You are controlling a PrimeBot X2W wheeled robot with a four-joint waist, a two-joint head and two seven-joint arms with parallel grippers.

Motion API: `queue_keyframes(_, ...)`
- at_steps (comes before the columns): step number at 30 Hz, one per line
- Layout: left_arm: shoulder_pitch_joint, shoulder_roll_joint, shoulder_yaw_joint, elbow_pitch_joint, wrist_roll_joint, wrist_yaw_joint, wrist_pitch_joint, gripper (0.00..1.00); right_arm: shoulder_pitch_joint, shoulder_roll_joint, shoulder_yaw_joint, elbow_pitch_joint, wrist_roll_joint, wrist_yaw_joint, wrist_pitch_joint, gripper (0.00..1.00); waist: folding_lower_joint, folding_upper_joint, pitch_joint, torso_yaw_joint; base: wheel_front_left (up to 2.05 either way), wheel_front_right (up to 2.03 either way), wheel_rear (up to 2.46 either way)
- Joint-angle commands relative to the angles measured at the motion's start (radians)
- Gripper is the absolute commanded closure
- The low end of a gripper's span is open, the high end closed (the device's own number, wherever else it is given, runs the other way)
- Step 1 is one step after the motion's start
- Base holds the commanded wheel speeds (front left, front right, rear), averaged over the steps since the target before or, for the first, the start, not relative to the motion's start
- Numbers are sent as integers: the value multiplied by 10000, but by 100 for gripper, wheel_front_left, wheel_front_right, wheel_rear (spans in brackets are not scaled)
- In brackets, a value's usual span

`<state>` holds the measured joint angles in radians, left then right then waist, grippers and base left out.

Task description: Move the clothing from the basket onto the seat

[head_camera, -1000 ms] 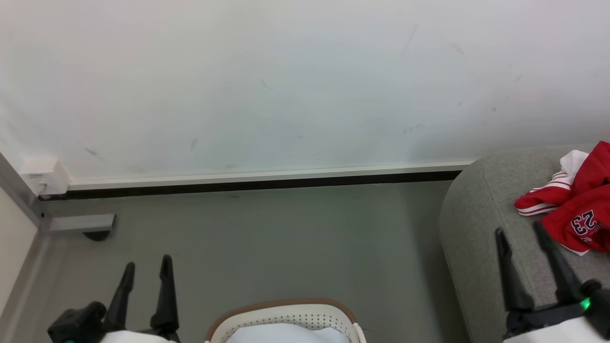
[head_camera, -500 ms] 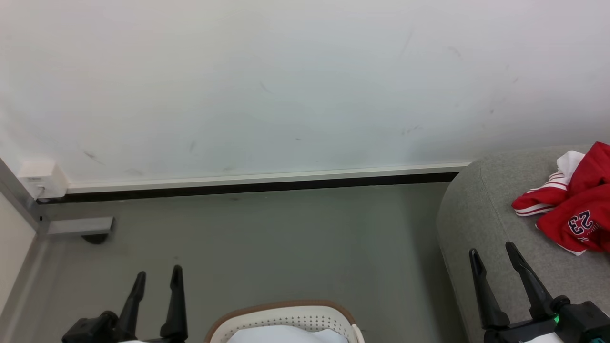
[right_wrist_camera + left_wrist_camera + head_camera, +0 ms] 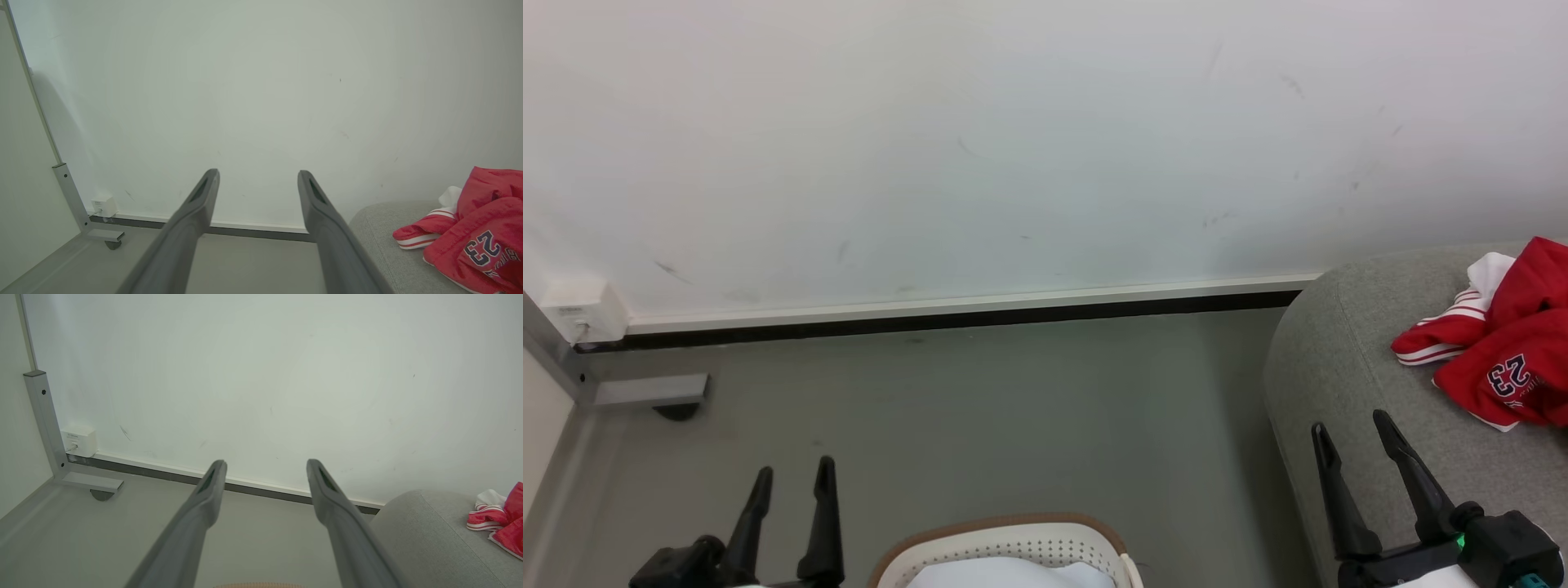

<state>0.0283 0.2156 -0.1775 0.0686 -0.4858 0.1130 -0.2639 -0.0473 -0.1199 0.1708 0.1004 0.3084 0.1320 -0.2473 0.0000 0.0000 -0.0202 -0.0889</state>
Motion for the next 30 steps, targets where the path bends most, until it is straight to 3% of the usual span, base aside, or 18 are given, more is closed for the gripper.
queue_keyframes(1,10,-4,40,53,153,-46,-6,0,-100,21,9,57,-19,-25,-32,0,0,0,1,-5,0,0,0)
queue_keyframes(4,24,-51,43,123,151,-147,-6,0,-111,24,31,92,-2,-25,-29,0,0,0,4,-15,0,0,0)
queue_keyframes(5,2,-68,29,112,36,-138,1,100,-27,5,41,67,2,-2,0,100,0,0,3,-16,0,0,0)
queue_keyframes(10,132,-243,-34,464,-139,-177,46,100,259,19,105,391,176,0,38,100,0,0,4,-11,0,0,0)
queue_keyframes(30,-293,-571,698,831,-3046,-764,981,100,9,44,-467,650,3676,-4,805,100,0,0,40,134,0,0,0)
